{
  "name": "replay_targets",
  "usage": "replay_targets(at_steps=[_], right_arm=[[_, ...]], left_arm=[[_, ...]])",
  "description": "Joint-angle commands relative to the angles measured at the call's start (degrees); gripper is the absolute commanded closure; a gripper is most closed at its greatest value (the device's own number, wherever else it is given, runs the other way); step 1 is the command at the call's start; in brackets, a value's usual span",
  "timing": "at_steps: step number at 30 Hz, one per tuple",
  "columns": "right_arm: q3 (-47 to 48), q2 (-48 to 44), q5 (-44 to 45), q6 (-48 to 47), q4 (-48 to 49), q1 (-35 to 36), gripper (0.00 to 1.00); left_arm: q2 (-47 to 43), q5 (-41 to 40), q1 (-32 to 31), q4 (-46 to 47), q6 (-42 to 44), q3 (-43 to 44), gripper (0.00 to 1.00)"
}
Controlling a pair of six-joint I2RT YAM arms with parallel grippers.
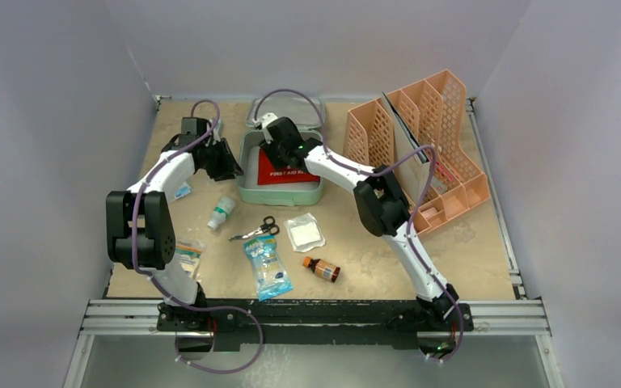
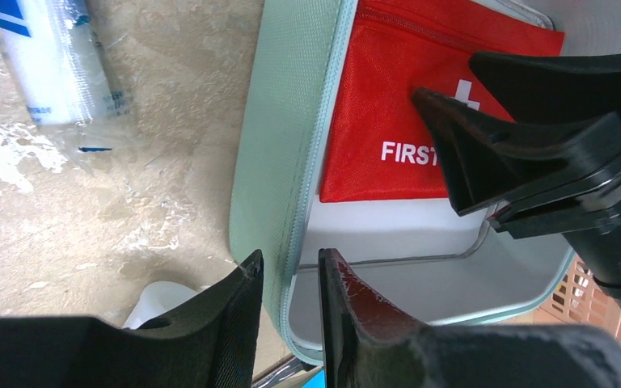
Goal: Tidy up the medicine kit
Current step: Adjust the medicine pouch in the medicine box.
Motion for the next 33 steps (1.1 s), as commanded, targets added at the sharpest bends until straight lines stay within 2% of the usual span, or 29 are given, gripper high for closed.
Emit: replay_targets(at_steps=[1,7,12,19,21,25,28,33], right_arm=[[2.3,-4.2,5.6,15.7,-2.8,0.2,0.5],[2.6,-3.4,6.2,19.4,-3.0,2.2,0.46],[2.8,-3.1,7.8,18.6,-1.7,4.4,0.35],[3.1,-0.8,16.3,16.7,-1.2,6.4,0.25],[4.1,0.6,17.8,15.7,-1.3,6.6,0.29],[7.3,4.1,18.6,14.8,-4.6,6.6,0.47],[6.3,4.6,19.3,14.6,-4.8,6.6,0.56],[5.8,5.6,18.8,14.3,-2.5,5.6,0.64]], left_arm=[[-0.2,2.8,0.6,2.2,-1.2,-1.0,0.71],[-1.0,4.1,0.6,2.3,-0.2,-1.1,0.71],[-0.9,5.1,0.7,2.9,-0.5,-1.6,0.71],[-0.9,5.7,0.6,3.7,-1.5,-2.2,0.72],[-1.2,5.5,0.6,3.5,-1.2,-2.3,0.71],[-1.8,5.3,0.6,3.5,-0.7,-2.7,0.72],[-1.1,5.9,0.6,3.9,-1.1,-2.5,0.72],[0.3,6.5,0.6,3.6,-0.7,-2.1,0.72]])
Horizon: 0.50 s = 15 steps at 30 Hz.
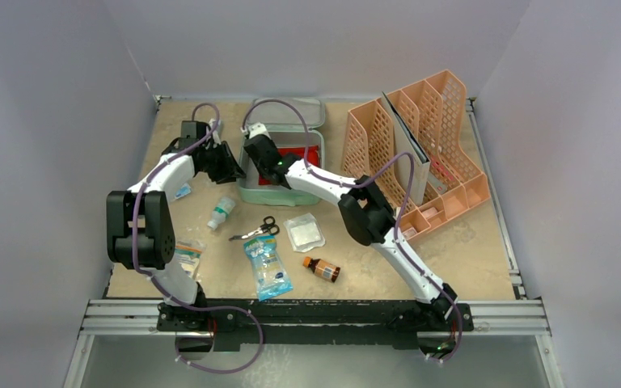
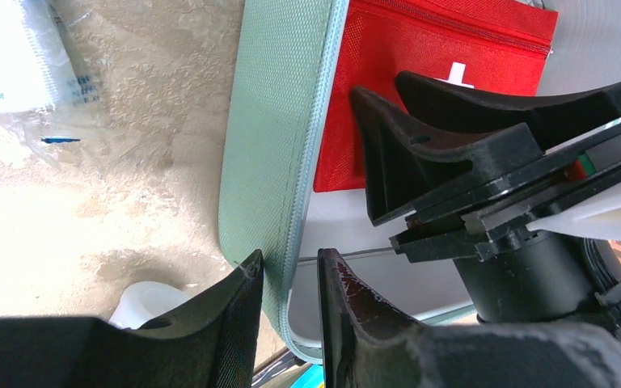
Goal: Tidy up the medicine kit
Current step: Adjust the medicine pouch in the medicine box.
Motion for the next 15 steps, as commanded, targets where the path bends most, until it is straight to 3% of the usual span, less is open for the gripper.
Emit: replay_targets(at_steps=[1,6,15], right_arm=[[1.2,1.5,1.0,-0.8,-0.8,-1.4,0.66],[1.3,2.2,-0.1,-0.8,0.8,-3.0,0.74],[2.7,3.1,-3.1,-3.2,3.4,-4.1,0.72]], left_arm=[[0.5,2.2,0.3,0.8,0.4,0.6,0.72],[1.3,1.9,0.3,0.0,1.2,0.9,0.72],[2.7,1.7,0.3,-0.6,1.5,1.5,0.72]])
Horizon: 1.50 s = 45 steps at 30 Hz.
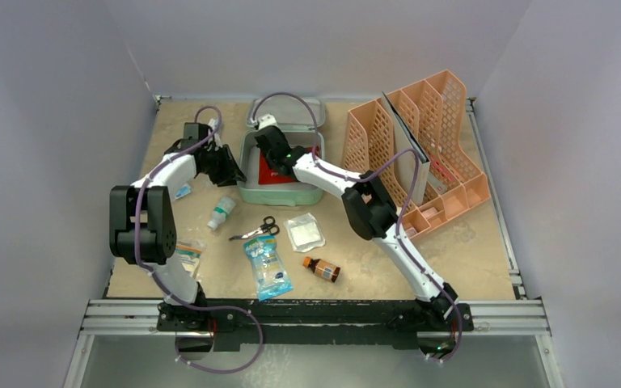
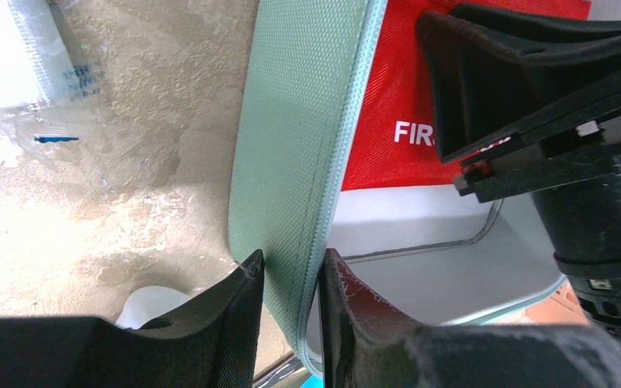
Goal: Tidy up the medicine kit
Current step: Adjust the medicine pouch in the medicine box.
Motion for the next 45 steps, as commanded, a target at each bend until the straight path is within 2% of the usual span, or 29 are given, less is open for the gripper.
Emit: replay_targets(at_steps=[1,3,7,11,13,16,21,25,31,36,45], right_arm=[[2.4,1.5,-2.2,-2.7,-0.3,-0.5,0.7],[2.9,0.6,-6.1,-5.6,-0.3,-0.5,0.65],[-0.1,-5.3,-19.6,-18.5,-0.4,-0.8,0.5],[-5.7,-10.6,-26.2,-27.3,0.1,-1.5,0.35],[-5.6,-11.4,-30.3,-30.3,-2.8,-1.9,0.27],[-3.9,-11.3,-33.7,-34.7,-7.7,-1.9,0.19],[-7.9,-12.5,-36.0,-42.8,-9.6,-1.9,0.08],[-6.8,-11.9,-38.3,-45.0,-14.0,-2.0,0.05],[-3.7,-8.5,-34.8,-48.2,-17.8,-2.0,0.06],[-5.2,-7.1,-25.7,-48.3,-10.6,-1.9,0.09],[-6.7,-7.6,-22.8,-47.5,-7.3,-1.9,0.13]], left_arm=[[0.7,1.6,0.3,-0.4,1.1,1.6,0.72],[0.8,1.6,0.3,-0.5,0.9,2.1,0.72],[0.9,3.2,0.3,-0.2,-0.5,2.2,0.72],[0.8,3.7,0.3,0.6,-1.0,1.9,0.71],[1.0,3.7,0.3,0.3,-0.8,2.2,0.71],[1.0,3.5,0.3,0.0,-0.5,2.4,0.71],[1.2,3.4,0.3,-0.2,-0.1,2.4,0.71],[1.9,3.4,0.3,-0.5,0.0,3.1,0.71],[2.2,3.3,0.3,-0.6,0.1,3.1,0.72],[2.3,3.2,0.3,-0.8,0.2,3.3,0.72],[2.1,2.8,0.3,-0.7,0.2,3.0,0.72]])
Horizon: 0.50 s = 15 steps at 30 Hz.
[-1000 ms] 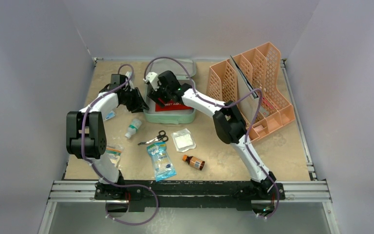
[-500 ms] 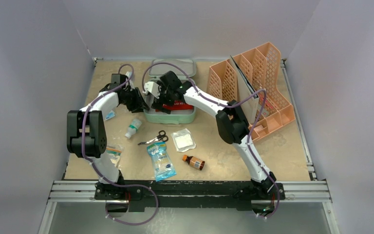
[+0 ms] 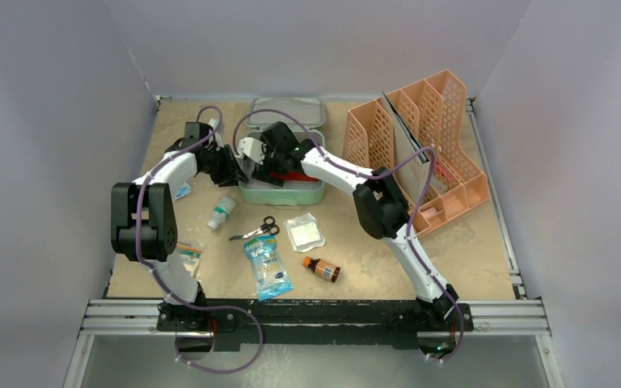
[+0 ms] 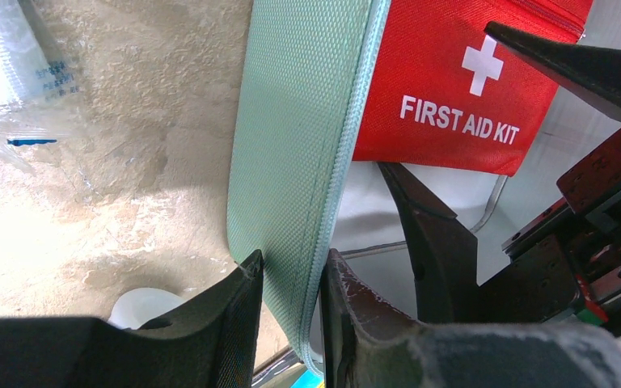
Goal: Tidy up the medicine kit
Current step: Adjust the medicine pouch in the medicine box.
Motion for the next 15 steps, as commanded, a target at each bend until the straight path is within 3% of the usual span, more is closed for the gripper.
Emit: replay_targets(at_steps=[1,15], right_arm=[[-1.1,-0.3,3.9,-0.4,2.8,-0.2,0.14],[-7.7,-4.2,5.6,-1.0,4.9,-0.4,0.18]], left_arm=[[0.4,1.1,0.3,0.5,0.2,1.8,0.72],[0.4,0.6,0.3,0.2,0.2,1.9,0.72]])
